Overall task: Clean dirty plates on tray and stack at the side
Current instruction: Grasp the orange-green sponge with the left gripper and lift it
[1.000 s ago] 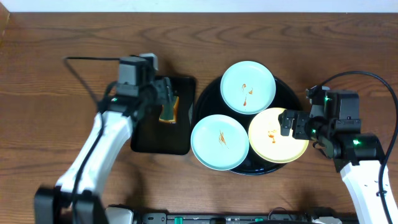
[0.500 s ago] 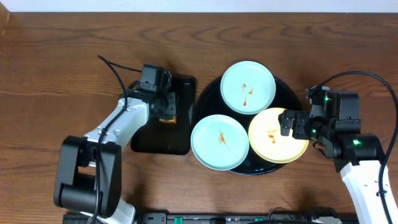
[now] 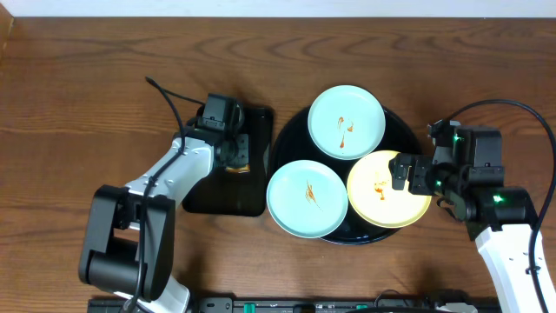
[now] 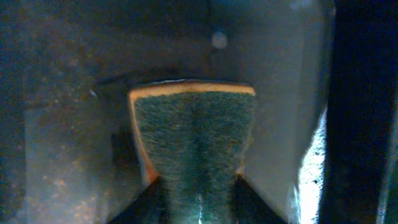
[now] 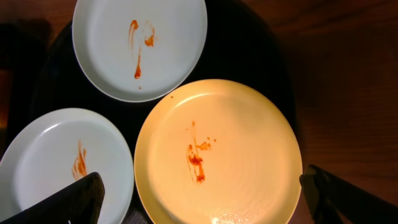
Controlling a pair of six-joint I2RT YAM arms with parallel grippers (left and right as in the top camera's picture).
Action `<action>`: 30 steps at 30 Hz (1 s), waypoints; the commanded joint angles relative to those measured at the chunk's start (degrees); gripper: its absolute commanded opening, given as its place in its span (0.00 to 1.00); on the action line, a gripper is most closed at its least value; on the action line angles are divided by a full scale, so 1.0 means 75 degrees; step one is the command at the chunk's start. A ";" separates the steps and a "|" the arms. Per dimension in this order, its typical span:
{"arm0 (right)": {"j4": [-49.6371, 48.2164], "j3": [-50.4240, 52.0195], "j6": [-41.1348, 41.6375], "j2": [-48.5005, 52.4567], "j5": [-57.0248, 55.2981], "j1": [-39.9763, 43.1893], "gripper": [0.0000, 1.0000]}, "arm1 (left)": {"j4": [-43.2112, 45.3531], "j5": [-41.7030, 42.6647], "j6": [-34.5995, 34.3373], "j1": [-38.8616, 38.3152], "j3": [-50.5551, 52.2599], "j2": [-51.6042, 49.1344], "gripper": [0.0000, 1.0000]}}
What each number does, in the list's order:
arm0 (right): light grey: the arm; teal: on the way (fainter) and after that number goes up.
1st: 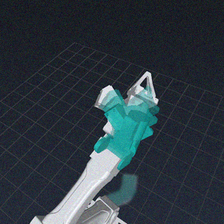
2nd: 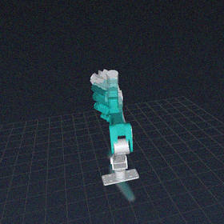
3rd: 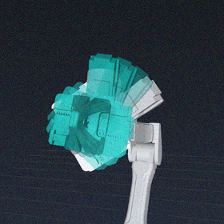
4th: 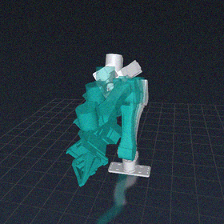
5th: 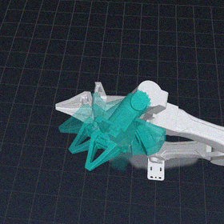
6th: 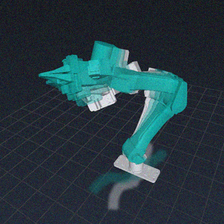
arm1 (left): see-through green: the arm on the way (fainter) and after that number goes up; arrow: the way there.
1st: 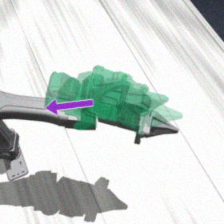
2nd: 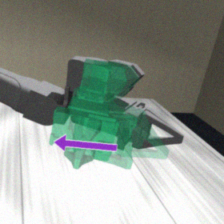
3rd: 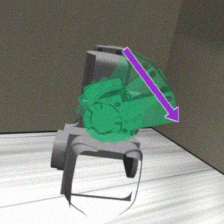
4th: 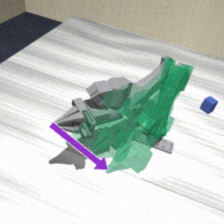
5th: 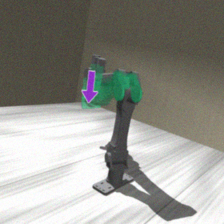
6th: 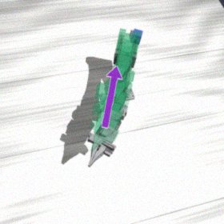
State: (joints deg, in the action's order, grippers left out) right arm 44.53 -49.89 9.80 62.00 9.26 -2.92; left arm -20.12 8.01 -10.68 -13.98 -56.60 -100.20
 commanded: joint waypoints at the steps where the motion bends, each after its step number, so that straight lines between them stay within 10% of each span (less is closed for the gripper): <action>1: 0.0009 -0.0154 -0.0114 -0.0015 0.0061 -0.0017 0.99 | 0.0023 -0.0169 0.0067 -0.0032 0.0128 -0.0119 0.08; 16: 0.0006 -0.0154 -0.0114 -0.0015 0.0064 -0.0017 0.99 | -0.0236 -0.0851 0.0067 -0.0026 -0.0204 0.1778 0.08; 30: 0.0012 -0.0154 -0.0111 -0.0015 0.0064 -0.0017 0.99 | -0.0504 -0.0731 -0.0146 -0.0032 0.0420 0.0781 0.07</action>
State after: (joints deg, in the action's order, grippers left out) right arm 44.62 -49.89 9.80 62.00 9.26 -2.92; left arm -23.81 2.63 -10.90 -14.04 -54.43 -92.27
